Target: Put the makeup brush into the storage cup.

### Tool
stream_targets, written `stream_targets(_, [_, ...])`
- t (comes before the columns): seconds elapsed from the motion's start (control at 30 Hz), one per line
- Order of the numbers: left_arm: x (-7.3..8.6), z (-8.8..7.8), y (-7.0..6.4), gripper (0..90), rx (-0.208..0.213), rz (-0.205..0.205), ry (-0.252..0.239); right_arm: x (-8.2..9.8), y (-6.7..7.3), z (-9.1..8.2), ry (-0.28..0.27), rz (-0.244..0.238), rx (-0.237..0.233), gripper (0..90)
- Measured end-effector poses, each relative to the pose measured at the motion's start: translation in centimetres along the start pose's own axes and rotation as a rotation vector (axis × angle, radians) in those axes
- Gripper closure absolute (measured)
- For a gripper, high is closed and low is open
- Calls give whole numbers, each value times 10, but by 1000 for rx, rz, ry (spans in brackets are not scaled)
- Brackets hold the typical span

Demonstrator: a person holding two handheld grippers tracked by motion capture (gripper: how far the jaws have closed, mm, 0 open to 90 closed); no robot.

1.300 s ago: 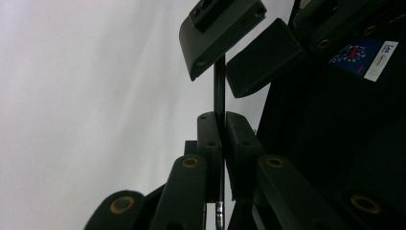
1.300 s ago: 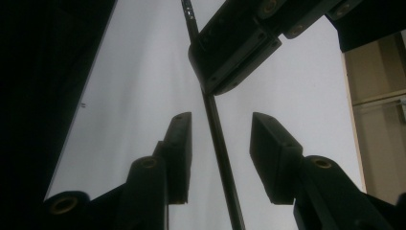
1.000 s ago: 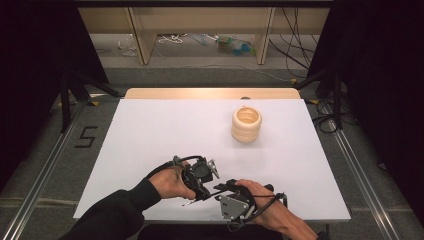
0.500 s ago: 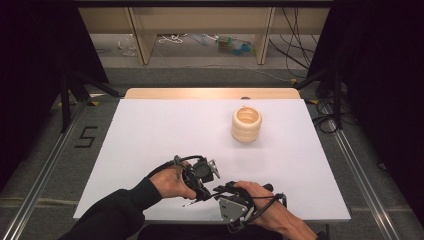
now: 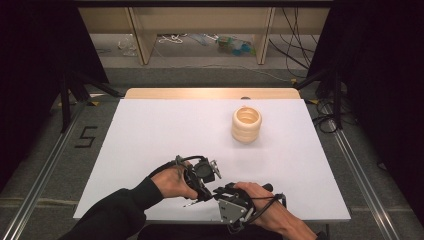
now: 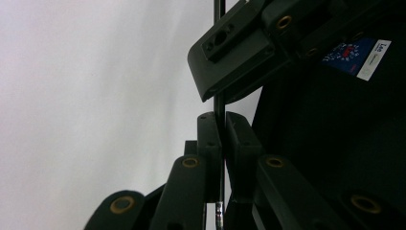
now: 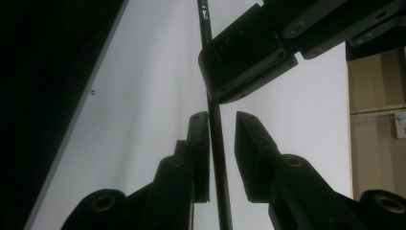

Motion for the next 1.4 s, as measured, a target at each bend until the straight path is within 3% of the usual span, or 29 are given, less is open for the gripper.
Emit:
stream_targets(0.33, [0,1,0,856,4,-4,8,0,1,1,0,-8,-8,788])
stream_targets(0.4, [-1,1,0,856,5,-6,11,-2,-2,2,-14,-41,1,793])
stream_targets(0.67, [-1,1,0,856,5,-8,16,-2,-1,3,-14,-67,-13,800])
stream_targets(0.8, [-2,2,1,856,3,-14,18,-1,-1,2,4,-56,0,805])
stream_targets(0.93, [-1,2,1,856,6,-10,23,-3,-1,5,-23,-82,-14,810])
stream_targets(1.03, [-2,3,1,856,9,-12,22,-1,3,3,5,-41,-15,815])
stream_targets(1.4, [-2,4,1,856,18,-15,25,1,4,3,33,-51,-19,834])
Point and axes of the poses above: each handheld gripper's, and its own axes: z roughly forward along the jaws, x roughly out of its underside, y roughly to its left, the point moved 8 cm from there along z, roughly forward along the jaws, and after that the axes turned 10 degrees about -y, right-handed, at the moved point
